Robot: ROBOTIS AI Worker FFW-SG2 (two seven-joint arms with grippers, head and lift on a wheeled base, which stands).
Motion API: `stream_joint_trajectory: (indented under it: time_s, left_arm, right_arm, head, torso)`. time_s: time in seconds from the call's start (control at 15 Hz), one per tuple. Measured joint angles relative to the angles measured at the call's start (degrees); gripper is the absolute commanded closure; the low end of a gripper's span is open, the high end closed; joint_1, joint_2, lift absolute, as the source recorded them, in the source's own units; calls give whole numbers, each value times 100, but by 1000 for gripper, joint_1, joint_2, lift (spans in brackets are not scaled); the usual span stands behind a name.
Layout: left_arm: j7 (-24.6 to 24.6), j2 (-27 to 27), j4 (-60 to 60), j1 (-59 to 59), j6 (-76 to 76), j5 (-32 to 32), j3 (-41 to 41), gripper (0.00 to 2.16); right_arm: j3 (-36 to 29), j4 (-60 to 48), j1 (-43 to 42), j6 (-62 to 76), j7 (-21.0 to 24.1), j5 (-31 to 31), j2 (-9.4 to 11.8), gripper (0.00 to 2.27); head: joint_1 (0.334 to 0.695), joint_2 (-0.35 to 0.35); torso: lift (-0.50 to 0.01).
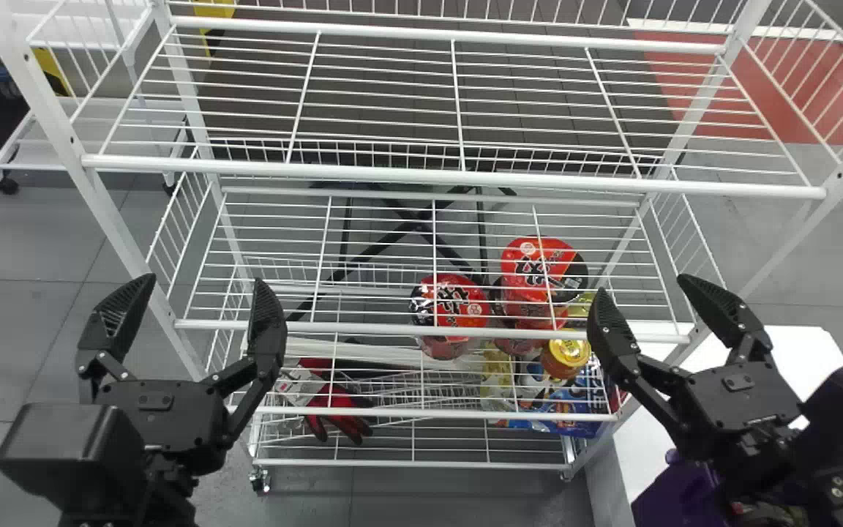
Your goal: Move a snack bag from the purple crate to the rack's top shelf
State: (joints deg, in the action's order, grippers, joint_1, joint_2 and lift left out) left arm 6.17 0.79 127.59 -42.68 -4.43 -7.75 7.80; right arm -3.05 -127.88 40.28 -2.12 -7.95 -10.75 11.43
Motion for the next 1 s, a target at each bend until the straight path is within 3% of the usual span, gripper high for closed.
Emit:
stream_joint_trajectory:
  time_s: [1.0]
  left_arm:
    - [13, 9, -6, -22, -52, 14, -34, 137]
  right_arm:
    - [-11, -18, 68, 38, -12, 5, 0, 181]
  head:
    - [695, -59]
  torso:
    - [-315]
